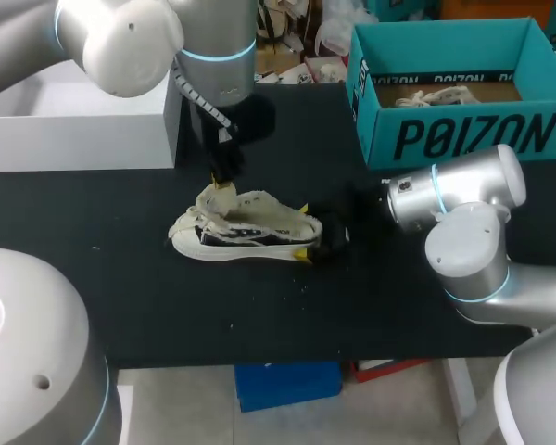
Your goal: Take the shoe out of the shoebox, open the shoe tongue, remove and reinsert the insole, then place the shoe into the shoebox
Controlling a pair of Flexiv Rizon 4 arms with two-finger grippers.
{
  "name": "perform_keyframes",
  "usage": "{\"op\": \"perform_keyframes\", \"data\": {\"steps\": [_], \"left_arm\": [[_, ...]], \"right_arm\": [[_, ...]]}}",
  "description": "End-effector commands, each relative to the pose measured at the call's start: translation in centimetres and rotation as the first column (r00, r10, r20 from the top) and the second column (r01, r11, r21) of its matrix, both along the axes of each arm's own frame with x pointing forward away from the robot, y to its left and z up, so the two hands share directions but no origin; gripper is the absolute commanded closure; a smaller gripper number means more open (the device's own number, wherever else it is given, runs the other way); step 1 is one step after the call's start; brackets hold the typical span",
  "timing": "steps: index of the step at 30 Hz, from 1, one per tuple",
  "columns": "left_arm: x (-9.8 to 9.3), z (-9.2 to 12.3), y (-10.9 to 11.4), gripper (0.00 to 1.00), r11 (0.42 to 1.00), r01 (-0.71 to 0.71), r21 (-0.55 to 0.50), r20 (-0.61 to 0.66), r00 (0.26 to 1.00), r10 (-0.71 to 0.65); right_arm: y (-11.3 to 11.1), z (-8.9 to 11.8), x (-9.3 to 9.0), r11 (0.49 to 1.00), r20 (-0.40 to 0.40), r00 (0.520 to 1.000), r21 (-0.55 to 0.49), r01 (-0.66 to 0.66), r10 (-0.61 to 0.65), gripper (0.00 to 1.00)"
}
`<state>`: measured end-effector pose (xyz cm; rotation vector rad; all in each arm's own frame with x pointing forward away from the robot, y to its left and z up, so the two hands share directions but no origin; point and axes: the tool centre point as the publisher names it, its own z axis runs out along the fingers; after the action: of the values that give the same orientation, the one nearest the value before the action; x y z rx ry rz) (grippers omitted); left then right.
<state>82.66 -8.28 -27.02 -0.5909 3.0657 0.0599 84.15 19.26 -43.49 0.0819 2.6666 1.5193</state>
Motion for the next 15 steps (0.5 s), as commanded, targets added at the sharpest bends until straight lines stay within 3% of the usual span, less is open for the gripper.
{"op": "perform_keyframes", "data": {"steps": [1, 6, 15], "left_arm": [[0.9, -0.5, -0.2, 1.0, 0.929, 0.346, -0.133, -0.119, 0.925, -0.362], [0.7, -1.2, -1.3, 1.0, 0.883, 0.439, -0.166, -0.059, 0.889, -0.453], [0.6, -1.4, -1.5, 1.0, 0.89, 0.426, -0.16, -0.072, 0.895, -0.441]], "right_arm": [[-0.1, -0.1, 0.1, 1.0, -0.001, 1.0, -0.001, 0.001, -0.001, 1.0], [-0.1, -0.1, 0.1, 1.0, -0.001, 1.0, -0.001, 0.001, -0.001, 1.0], [-0.1, -0.1, 0.1, 1.0, -0.001, 1.0, -0.001, 0.001, -0.001, 1.0]]}}
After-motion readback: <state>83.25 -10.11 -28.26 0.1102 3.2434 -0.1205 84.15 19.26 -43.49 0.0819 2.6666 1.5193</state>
